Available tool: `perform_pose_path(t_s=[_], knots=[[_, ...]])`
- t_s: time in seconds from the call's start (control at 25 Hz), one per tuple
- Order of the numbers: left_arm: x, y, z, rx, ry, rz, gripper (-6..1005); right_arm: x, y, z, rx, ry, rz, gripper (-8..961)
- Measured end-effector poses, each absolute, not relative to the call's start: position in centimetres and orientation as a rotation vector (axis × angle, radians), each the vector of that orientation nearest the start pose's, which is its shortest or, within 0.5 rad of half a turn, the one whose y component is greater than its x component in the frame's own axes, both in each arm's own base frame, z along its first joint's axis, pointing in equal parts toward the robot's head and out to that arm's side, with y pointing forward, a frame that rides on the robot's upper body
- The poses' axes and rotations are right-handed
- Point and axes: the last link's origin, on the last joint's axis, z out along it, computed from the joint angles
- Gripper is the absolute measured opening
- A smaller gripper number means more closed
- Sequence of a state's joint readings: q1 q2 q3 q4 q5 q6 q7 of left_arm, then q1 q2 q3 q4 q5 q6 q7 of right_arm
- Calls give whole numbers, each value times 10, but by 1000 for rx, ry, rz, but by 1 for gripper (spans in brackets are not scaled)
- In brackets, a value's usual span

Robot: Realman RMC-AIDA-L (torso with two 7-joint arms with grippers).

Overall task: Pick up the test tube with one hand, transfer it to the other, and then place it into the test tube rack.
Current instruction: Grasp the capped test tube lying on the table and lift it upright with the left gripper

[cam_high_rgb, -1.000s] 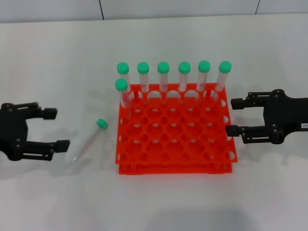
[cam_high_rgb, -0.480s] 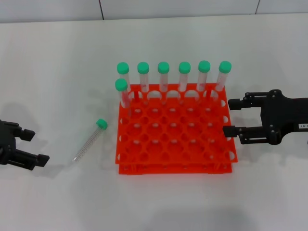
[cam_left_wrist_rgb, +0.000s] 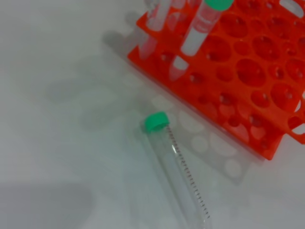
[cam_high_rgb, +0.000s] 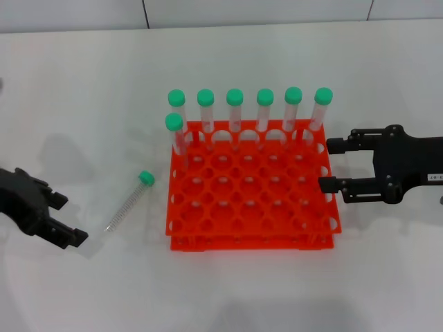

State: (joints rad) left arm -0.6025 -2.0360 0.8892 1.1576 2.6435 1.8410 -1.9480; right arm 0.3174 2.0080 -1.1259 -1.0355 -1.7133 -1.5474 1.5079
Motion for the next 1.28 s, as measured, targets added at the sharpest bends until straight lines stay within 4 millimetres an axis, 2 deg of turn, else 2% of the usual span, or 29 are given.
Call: perform_pose_path(t_s=[0.28,0.64,1.28], knots=[[-242,338,44,-2885,-817,491,882,238,310,29,-2819,375,610,696],[-248,342,26,-2867,-830,532,876,236,311,29,-2816,371,623,696],[-251,342,17,-2870,-857,533,852,237,310,29,-2814,382,628,696]])
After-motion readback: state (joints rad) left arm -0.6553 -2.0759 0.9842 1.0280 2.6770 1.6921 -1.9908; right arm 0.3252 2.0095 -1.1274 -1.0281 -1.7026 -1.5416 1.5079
